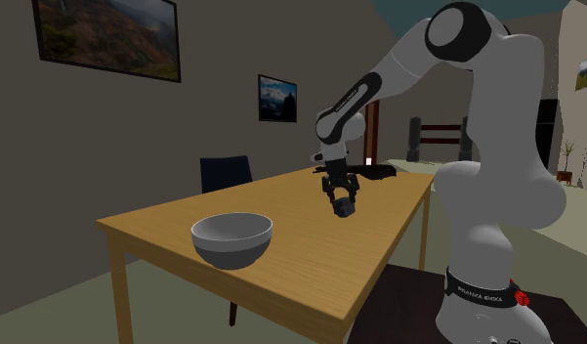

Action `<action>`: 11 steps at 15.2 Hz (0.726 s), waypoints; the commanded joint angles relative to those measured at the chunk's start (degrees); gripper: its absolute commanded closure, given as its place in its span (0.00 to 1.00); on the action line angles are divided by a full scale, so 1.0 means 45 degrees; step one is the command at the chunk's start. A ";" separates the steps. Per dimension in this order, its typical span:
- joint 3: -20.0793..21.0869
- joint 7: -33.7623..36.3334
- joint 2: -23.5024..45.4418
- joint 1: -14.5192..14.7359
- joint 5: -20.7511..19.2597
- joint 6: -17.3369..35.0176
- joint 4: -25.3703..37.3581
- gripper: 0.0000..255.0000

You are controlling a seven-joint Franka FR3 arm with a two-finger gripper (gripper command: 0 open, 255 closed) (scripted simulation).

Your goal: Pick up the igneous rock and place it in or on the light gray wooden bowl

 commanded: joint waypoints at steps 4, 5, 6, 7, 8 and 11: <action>-0.0014 -0.0019 0.0022 -0.0004 0.0013 0.0065 -0.0049 0.00; -0.0014 -0.0019 0.0022 -0.0004 0.0013 0.0065 -0.0049 0.00; -0.0014 -0.0018 0.0021 -0.0004 0.0012 0.0062 -0.0047 0.00; -0.0014 -0.0018 0.0021 -0.0004 0.0012 0.0062 -0.0047 1.00; -0.0014 -0.0018 0.0021 -0.0004 0.0012 0.0062 -0.0047 1.00; -0.0014 -0.0018 0.0021 -0.0004 0.0013 0.0063 -0.0047 1.00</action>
